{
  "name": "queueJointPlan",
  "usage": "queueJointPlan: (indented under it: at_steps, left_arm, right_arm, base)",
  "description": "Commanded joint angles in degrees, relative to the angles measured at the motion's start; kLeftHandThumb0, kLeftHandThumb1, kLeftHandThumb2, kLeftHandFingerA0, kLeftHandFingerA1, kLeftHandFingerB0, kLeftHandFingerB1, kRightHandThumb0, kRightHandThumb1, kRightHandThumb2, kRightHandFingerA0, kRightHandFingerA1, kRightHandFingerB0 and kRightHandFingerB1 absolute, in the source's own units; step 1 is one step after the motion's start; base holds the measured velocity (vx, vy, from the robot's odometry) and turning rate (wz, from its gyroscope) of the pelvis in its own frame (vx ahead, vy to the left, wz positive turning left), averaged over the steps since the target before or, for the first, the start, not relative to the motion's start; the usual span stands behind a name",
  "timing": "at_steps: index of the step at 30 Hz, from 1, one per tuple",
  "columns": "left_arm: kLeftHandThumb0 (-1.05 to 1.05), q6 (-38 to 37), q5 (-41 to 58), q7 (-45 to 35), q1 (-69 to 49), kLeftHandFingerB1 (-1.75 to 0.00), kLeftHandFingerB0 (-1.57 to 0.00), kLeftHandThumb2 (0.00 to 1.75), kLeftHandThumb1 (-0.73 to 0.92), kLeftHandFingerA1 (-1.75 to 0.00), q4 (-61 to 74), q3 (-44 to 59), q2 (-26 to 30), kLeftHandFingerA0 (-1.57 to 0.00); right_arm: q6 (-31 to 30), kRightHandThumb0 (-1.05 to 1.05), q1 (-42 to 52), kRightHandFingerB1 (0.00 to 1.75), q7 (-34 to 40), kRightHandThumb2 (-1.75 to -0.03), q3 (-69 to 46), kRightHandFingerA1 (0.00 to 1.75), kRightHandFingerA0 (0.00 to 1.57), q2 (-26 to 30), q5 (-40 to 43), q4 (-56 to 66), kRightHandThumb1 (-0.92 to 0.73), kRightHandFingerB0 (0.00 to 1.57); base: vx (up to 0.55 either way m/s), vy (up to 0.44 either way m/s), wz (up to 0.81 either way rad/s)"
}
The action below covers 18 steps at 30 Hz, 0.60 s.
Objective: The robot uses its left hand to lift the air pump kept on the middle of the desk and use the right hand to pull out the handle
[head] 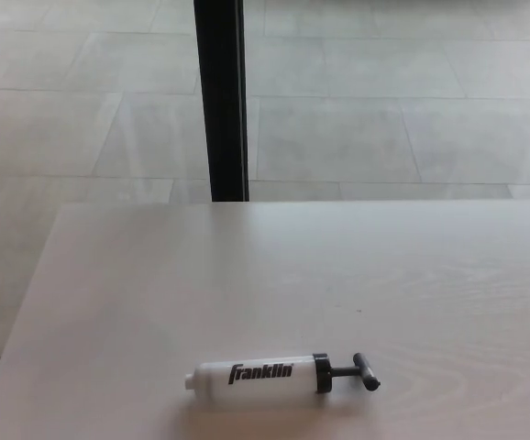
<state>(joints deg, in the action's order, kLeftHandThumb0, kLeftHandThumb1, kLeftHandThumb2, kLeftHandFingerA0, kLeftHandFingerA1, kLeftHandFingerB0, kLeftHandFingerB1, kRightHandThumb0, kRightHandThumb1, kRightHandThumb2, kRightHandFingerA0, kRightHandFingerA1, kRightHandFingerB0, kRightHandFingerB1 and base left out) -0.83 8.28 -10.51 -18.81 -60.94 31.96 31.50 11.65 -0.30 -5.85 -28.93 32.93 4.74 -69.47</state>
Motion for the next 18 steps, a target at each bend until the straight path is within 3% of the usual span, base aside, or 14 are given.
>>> queueJointPlan:
  at_steps: [1,2,3,4,5,8,9,10,11,12,13,14,17,18]
  left_arm:
    - [-0.53,-1.4,3.8,-2.4,1.0,-0.43,-0.48,0.61,0.71,-0.57,1.6,2.0,0.9,-0.61]
    - [-0.56,1.6,2.8,0.2,2.9,-0.54,-0.39,0.89,0.56,-0.62,5.7,1.3,1.7,-0.53]
    - [-0.57,1.2,3.6,0.2,3.5,-0.54,-0.39,0.88,0.54,-0.64,9.1,1.8,1.5,-0.52]
    - [-0.56,1.1,2.6,0.1,3.1,-0.41,-0.43,0.59,0.71,-0.51,13.4,1.0,1.8,-0.54]
    - [-0.58,0.8,2.6,-0.1,3.7,-0.45,-0.51,0.6,0.68,-0.55,16.6,0.8,1.9,-0.55]
    - [-0.64,4.2,1.8,-0.3,8.2,-0.43,-0.44,0.6,0.68,-0.51,28.3,-1.2,3.1,-0.45]
    - [-0.64,6.0,1.3,0.6,10.0,-0.43,-0.44,0.6,0.67,-0.53,32.7,-2.0,3.1,-0.46]
    - [-0.77,10.7,-0.3,0.8,12.2,-0.46,-0.38,0.7,0.59,-0.6,40.7,-4.5,4.2,-0.39]
    - [-0.76,13.0,-1.7,0.4,13.7,-0.41,-0.35,0.65,0.65,-0.55,45.5,-6.3,5.1,-0.38]
    - [-0.74,14.3,-2.8,-0.3,15.5,-0.4,-0.35,0.63,0.64,-0.55,48.8,-8.0,6.0,-0.36]
    - [-0.74,15.8,-3.0,-0.6,17.1,-0.4,-0.35,0.63,0.64,-0.55,50.5,-8.8,6.3,-0.36]
    - [-0.73,15.1,-6.9,-1.1,20.9,-0.4,-0.35,0.63,0.66,-0.51,54.4,-12.6,7.3,-0.38]
    - [-0.72,18.3,-8.4,-1.2,26.2,-0.39,-0.36,0.63,0.66,-0.46,58.5,-16.3,6.4,-0.36]
    - [-0.71,19.5,-9.0,-1.3,29.2,-0.39,-0.33,0.61,0.66,-0.47,60.0,-18.3,5.7,-0.37]
  right_arm:
    - [3.7,-0.82,-1.8,0.35,-1.2,-0.64,-2.8,0.62,0.25,2.3,4.0,-1.5,-0.78,0.14]
    - [3.1,-0.77,-3.0,0.34,-0.8,-0.64,-4.0,0.61,0.28,3.4,4.9,-1.7,-0.78,0.13]
    - [3.5,-0.77,-4.0,0.41,-3.4,-0.98,-6.0,0.64,0.23,3.9,7.0,-1.6,-0.61,0.04]
    - [3.8,-0.83,-4.8,0.4,-2.5,-0.97,-6.1,0.63,0.25,4.2,6.7,-1.4,-0.63,0.07]
    - [4.2,-0.88,-5.6,0.38,-2.3,-0.99,-6.1,0.61,0.23,4.7,6.4,-1.1,-0.64,0.07]
    - [4.8,-0.81,-9.7,0.44,-1.7,-0.98,-6.1,0.59,0.19,6.3,6.2,-0.1,-0.6,0.06]
    - [4.7,-0.81,-11.1,0.35,-1.2,-0.63,-6.0,0.56,0.25,6.6,6.2,0.9,-0.77,0.15]
    - [5.6,-0.84,-13.2,0.37,-1.3,-0.65,-4.8,0.56,0.19,7.3,5.0,1.9,-0.82,0.1]
    - [6.2,-0.88,-14.5,0.41,-2.0,-0.65,-4.3,0.64,0.07,7.7,4.5,2.8,-0.83,0.03]
    - [6.4,-0.94,-15.7,0.49,-2.6,-0.65,-3.7,0.96,0.1,7.7,4.2,4.7,-0.85,0.02]
    - [6.3,-0.94,-16.4,0.49,-2.3,-0.65,-3.1,0.96,0.1,7.6,3.7,6.0,-0.85,0.02]
    - [7.8,-0.98,-18.3,0.47,-3.3,-1.12,-1.9,0.89,0.24,6.8,3.2,9.1,-0.69,0.02]
    - [8.4,-1.05,-21.1,0.52,-5.3,-1.2,0.0,0.9,0.24,5.6,2.7,12.1,-0.7,0.0]
    - [8.9,-1.05,-22.2,0.55,-6.1,-0.71,1.3,1.12,0.0,5.0,2.0,14.1,-0.92,0.0]
  base:
    - [0.0,0.0,0.0]
    - [0.0,0.0,0.0]
    - [0.0,0.0,0.0]
    - [0.0,0.0,0.0]
    - [0.0,0.0,0.0]
    - [0.0,0.0,0.0]
    - [0.0,0.0,0.0]
    - [0.0,0.0,0.0]
    - [0.0,0.0,0.0]
    - [0.0,0.0,0.0]
    - [0.0,0.0,0.0]
    - [0.0,0.0,0.0]
    - [0.0,0.0,0.0]
    - [0.0,0.0,0.0]
